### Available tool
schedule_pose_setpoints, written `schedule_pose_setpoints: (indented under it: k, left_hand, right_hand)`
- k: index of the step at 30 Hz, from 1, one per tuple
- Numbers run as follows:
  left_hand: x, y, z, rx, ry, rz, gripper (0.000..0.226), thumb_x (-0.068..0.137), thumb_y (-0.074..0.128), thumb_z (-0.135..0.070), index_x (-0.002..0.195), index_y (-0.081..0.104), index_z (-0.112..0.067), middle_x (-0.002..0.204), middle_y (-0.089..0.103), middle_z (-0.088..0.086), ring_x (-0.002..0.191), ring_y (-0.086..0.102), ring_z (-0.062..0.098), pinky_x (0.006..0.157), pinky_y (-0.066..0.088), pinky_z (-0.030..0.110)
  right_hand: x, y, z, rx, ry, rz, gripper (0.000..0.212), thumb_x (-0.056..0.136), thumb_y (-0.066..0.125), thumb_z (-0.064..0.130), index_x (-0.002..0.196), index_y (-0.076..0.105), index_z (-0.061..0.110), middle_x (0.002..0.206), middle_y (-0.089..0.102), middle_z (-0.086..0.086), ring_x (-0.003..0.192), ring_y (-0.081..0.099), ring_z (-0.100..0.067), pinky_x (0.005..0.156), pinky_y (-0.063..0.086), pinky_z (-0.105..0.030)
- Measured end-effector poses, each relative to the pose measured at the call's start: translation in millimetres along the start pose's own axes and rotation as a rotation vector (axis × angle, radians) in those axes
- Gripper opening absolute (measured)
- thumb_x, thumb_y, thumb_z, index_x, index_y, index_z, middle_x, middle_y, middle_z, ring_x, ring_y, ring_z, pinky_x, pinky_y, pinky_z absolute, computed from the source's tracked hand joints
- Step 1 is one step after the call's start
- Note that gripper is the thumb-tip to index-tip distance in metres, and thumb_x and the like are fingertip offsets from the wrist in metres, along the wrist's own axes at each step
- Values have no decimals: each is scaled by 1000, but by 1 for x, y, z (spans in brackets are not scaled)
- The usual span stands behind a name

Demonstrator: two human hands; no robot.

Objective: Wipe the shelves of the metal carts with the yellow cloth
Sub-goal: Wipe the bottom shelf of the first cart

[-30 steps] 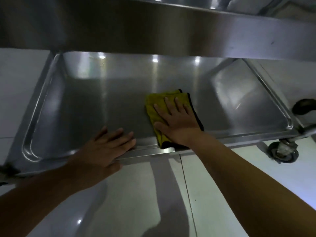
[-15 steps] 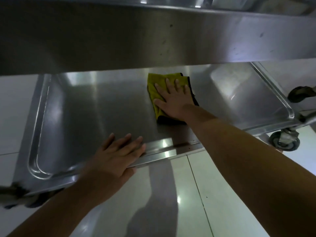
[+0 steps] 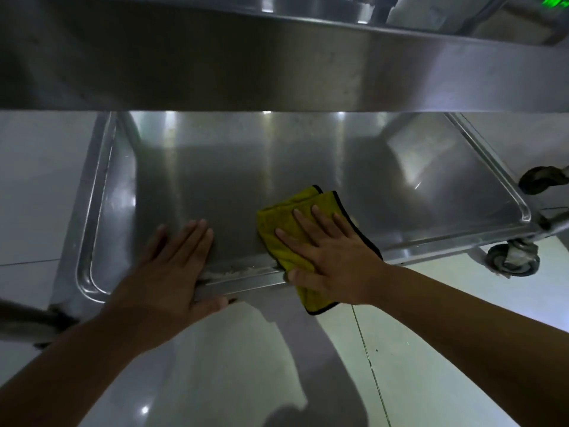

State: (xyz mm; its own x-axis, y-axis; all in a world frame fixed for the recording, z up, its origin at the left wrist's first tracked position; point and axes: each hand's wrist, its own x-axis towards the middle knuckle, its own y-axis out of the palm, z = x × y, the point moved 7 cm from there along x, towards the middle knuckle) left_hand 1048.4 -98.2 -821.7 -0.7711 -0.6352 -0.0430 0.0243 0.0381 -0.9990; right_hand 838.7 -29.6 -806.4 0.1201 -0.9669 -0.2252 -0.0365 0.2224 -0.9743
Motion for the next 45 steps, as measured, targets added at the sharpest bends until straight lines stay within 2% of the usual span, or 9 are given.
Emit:
schedule_pose_setpoints:
  k: [3,7,11,21,25,28,33,38,45]
  left_hand:
    - [3,4,0,-4,15,-34,97,88,11,-73,139,41,3,147,37,17,138,27,23,110,21,50]
    - [0,2,1,-34,25,-69,95,87,19,-72,140,40,3,149,36,17,140,29,25,110,24,52]
    - [2,1,2,-28,40,-70,96,84,31,-73,143,34,3,150,33,17,141,28,26,111,25,52]
    - [4,-3,9,-43,-2,-110,105,71,42,-73,142,31,4,150,33,19,139,27,28,109,22,52]
    - [-2,-11,10,-105,-53,-206,107,64,47,-73,137,40,4,139,45,21,129,38,33,110,25,53]
    - [-15,-23,11,-188,-117,-296,99,60,49,-67,129,43,4,123,53,24,113,40,34,105,24,44]
    - [-58,-4,28,-11,-93,-126,85,83,36,-57,140,36,7,144,40,24,131,40,35,110,25,48]
    - [-61,7,32,31,-88,-39,76,83,32,-46,141,38,2,145,40,20,133,40,36,108,23,45]
    - [-63,-1,30,17,-56,-111,62,88,30,-28,139,39,7,142,42,25,129,44,40,106,26,51]
  right_hand:
    - [52,-6,-11,-17,69,6,81,70,-1,83,144,-12,51,161,-9,7,148,-10,-26,118,-4,-47]
    - [130,-22,-30,16,151,-16,74,85,22,77,148,-5,49,161,-11,3,147,-13,-30,117,-6,-52]
    - [177,-32,-39,36,256,-5,74,88,24,76,149,-5,47,160,-17,-2,145,-18,-36,115,-8,-57]
    - [131,-22,7,21,99,7,68,92,23,69,148,-9,47,160,-18,3,146,-19,-29,116,-10,-52]
    - [76,-7,42,9,19,33,71,78,0,78,140,-19,50,161,-15,4,146,-17,-28,117,-9,-51]
    - [32,-4,71,21,-103,-13,70,78,-14,77,141,-10,46,162,3,-1,147,-3,-34,116,-1,-52]
    - [24,-7,76,11,-142,35,69,73,-25,74,137,-21,49,161,-11,5,147,-15,-28,118,-6,-49]
    - [89,-13,65,-4,-41,-5,75,78,-2,72,140,-27,38,160,-14,11,147,-15,-20,119,-5,-46]
    - [188,-39,38,11,143,-3,70,95,22,64,151,-10,37,161,-12,5,147,-13,-28,117,-5,-52]
